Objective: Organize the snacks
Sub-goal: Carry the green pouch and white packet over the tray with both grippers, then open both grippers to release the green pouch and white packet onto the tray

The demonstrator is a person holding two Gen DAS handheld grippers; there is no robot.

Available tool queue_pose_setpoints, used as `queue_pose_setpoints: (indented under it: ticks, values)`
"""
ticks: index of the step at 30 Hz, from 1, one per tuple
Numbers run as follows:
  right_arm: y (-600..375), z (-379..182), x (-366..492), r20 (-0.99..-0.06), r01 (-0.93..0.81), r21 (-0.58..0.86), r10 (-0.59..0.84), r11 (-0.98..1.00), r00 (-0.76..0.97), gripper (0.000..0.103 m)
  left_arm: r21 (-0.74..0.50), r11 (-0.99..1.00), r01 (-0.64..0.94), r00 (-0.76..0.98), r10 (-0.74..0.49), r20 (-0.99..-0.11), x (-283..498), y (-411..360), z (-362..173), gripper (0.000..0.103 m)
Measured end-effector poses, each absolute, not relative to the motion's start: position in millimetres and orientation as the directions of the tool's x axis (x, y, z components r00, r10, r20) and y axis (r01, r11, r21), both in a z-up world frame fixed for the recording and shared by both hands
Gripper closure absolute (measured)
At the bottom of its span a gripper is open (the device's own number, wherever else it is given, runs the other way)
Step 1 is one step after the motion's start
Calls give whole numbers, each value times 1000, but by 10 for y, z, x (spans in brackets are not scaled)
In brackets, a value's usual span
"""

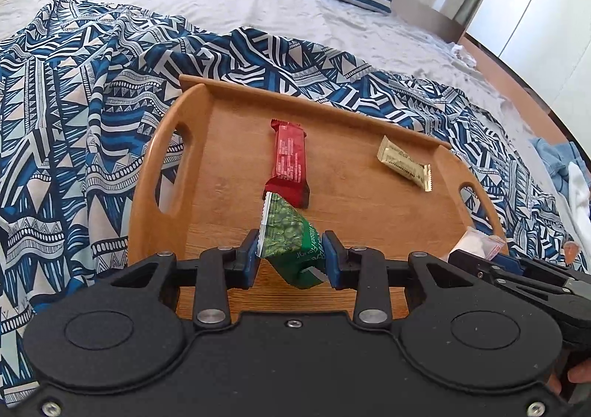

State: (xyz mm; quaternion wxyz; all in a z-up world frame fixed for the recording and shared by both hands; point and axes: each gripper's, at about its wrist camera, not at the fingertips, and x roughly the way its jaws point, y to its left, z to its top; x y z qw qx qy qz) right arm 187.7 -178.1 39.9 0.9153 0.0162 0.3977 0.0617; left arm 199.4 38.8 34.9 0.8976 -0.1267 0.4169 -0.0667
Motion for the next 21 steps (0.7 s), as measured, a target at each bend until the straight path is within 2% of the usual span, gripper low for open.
queue_pose_setpoints:
  ticks: [14, 15, 16, 17, 19, 20, 21]
  values:
    - [-1749, 347, 1986, -737, -106, 73, 126, 992, 664, 63, -298, 955, 5, 631, -234, -740, 2174, 332, 234, 68]
    - [-1746, 351, 1989, -736, -107, 73, 126, 992, 666, 61, -291, 957, 7, 631, -230, -741, 2175, 323, 234, 67]
    - [-1740, 355, 1992, -733, -107, 70, 124, 992, 669, 50, -282, 960, 7, 633, -222, -741, 2173, 315, 236, 67]
    - [-1736, 365, 1992, -730, -108, 67, 122, 992, 672, 49, -270, 963, 7, 638, -212, -740, 2166, 310, 242, 63]
    - [-1732, 391, 1988, -723, -116, 64, 127, 991, 679, 40, -249, 969, 9, 647, -195, -737, 2148, 306, 265, 46]
    - [-1733, 407, 1982, -719, -116, 61, 125, 991, 683, 35, -241, 970, 10, 656, -189, -731, 2132, 307, 283, 41]
    - [-1735, 422, 1974, -716, -116, 58, 122, 992, 688, 34, -233, 972, 12, 664, -182, -725, 2115, 312, 304, 32]
